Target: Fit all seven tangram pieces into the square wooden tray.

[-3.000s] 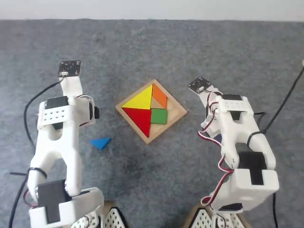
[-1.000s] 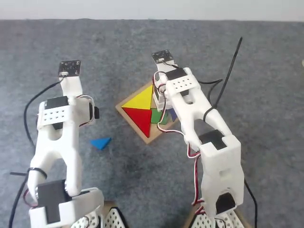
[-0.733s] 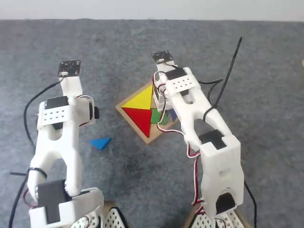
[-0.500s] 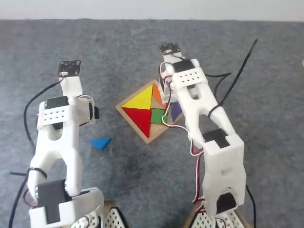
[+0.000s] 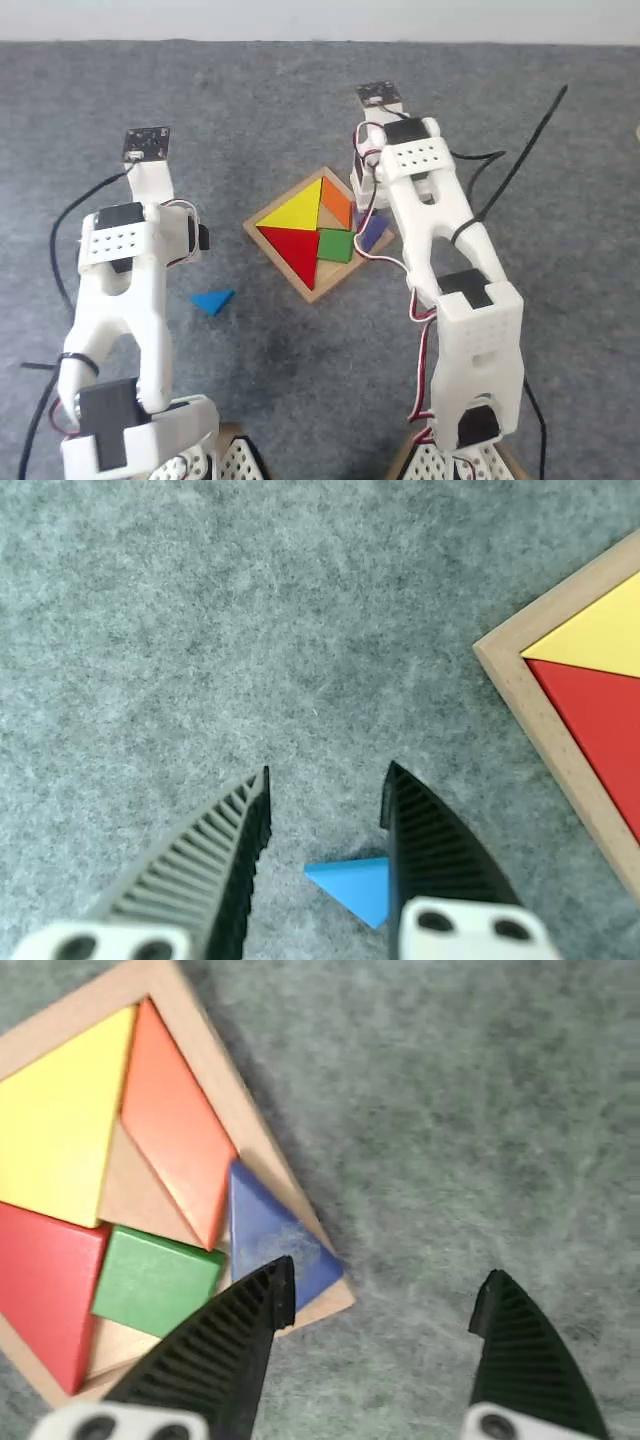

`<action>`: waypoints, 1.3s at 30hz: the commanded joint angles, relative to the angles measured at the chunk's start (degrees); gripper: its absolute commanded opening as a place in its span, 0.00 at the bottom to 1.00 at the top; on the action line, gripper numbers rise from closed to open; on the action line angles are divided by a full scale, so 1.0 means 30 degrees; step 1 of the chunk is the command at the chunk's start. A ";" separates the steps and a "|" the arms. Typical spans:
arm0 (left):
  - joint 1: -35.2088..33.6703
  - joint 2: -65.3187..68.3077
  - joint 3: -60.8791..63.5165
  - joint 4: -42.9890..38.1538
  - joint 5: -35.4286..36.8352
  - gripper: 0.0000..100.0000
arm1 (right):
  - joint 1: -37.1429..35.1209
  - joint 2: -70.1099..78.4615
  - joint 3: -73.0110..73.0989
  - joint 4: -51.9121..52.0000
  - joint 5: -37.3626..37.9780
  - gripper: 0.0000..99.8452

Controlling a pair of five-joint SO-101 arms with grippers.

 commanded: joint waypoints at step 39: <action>0.0088 -0.0908 -0.0161 0.0147 0.0059 0.18 | 0.0777 -0.2945 -0.0879 0.1275 0.0996 0.28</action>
